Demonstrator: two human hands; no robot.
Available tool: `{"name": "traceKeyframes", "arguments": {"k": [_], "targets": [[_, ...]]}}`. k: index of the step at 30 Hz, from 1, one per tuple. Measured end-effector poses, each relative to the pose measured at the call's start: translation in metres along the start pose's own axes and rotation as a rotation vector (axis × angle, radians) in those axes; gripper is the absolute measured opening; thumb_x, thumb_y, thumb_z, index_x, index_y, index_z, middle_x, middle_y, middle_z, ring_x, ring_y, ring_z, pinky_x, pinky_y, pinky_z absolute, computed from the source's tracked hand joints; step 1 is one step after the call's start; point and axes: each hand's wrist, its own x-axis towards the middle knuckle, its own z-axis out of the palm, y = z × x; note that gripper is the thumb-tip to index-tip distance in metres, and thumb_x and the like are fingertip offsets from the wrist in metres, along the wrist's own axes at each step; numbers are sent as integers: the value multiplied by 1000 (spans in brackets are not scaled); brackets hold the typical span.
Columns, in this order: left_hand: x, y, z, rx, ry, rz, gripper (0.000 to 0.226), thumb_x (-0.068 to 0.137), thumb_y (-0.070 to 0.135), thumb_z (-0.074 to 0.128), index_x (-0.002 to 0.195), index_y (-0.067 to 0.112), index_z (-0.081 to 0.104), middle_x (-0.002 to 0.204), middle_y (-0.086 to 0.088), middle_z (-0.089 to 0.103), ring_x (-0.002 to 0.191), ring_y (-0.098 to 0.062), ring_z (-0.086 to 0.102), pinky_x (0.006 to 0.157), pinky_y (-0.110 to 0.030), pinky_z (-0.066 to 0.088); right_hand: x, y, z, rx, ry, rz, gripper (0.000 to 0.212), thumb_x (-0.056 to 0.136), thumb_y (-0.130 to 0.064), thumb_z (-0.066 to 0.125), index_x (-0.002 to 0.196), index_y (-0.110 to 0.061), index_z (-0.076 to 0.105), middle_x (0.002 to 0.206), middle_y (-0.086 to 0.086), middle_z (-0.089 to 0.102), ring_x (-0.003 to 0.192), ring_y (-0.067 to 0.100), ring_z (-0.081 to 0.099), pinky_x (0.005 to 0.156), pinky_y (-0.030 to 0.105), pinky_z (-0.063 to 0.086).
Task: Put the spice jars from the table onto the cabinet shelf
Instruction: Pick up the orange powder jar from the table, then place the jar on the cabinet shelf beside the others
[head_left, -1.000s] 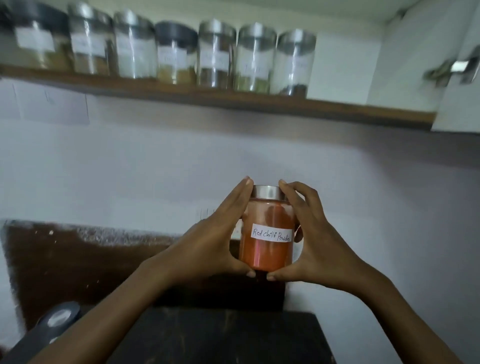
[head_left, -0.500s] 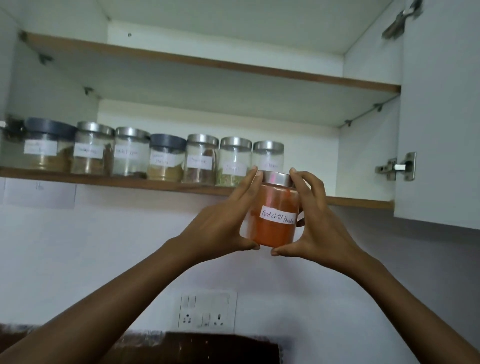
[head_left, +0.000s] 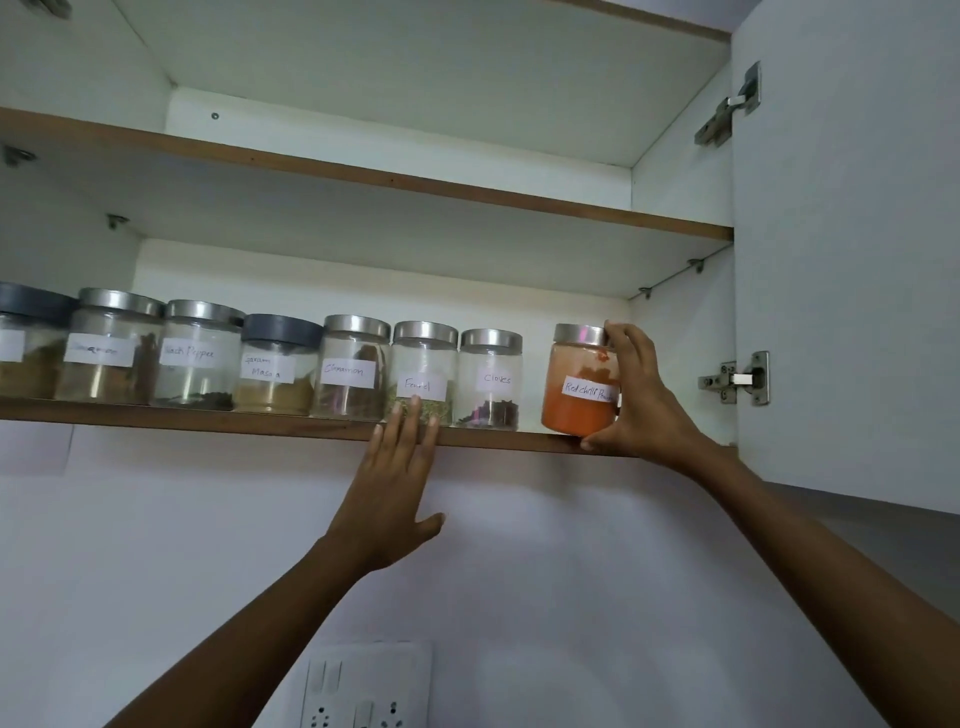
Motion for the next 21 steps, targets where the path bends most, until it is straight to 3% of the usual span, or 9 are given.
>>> {"name": "traceKeyframes", "arguments": {"k": [3, 8, 11, 13, 16, 21], "targets": [[0, -1, 3, 32, 8, 11, 107, 80, 51, 60, 143, 13, -18, 153, -14, -25, 140, -32, -27, 114, -38, -14, 9, 15, 9, 18, -65, 15, 130, 47, -12, 89, 146, -23, 7, 148, -7, 5, 115, 9, 34, 76, 29, 51], [1, -4, 9, 75, 15, 7, 109, 80, 59, 50, 139, 15, -31, 148, -12, -38, 136, -29, -37, 111, -36, -23, 30, 32, 20, 170, -181, 77, 126, 50, -1, 86, 145, -22, 6, 148, -4, 7, 118, 10, 28, 85, 21, 40], [2, -5, 11, 85, 16, -1, 110, 80, 60, 49, 138, 15, -32, 147, -11, -39, 135, -29, -37, 111, -36, -23, 38, 36, 27, 305, -183, 130, 119, 55, 2, 85, 144, -21, 10, 143, -3, 13, 118, 11, 31, 76, 8, 41], [2, -5, 12, 85, 18, -5, 110, 79, 60, 50, 139, 14, -30, 148, -12, -37, 136, -29, -36, 112, -38, -21, 39, 37, 33, 351, -144, 155, 113, 59, 4, 82, 144, -22, 12, 143, -2, 16, 119, 13, 33, 78, 12, 45], [2, -5, 12, 104, 14, -5, 110, 78, 60, 50, 140, 13, -28, 149, -13, -35, 137, -30, -34, 114, -39, -19, 41, 37, 39, 385, -111, 168, 106, 64, 6, 77, 144, -22, 13, 145, 2, 16, 126, 15, 30, 98, 32, 44], [2, -3, 10, 126, -10, -8, 110, 78, 58, 53, 142, 14, -25, 151, -13, -31, 139, -30, -31, 116, -41, -13, 41, 29, 51, 435, -65, 155, 100, 68, 5, 73, 144, -20, 14, 146, 4, 18, 130, 20, 31, 99, 35, 42]]}}
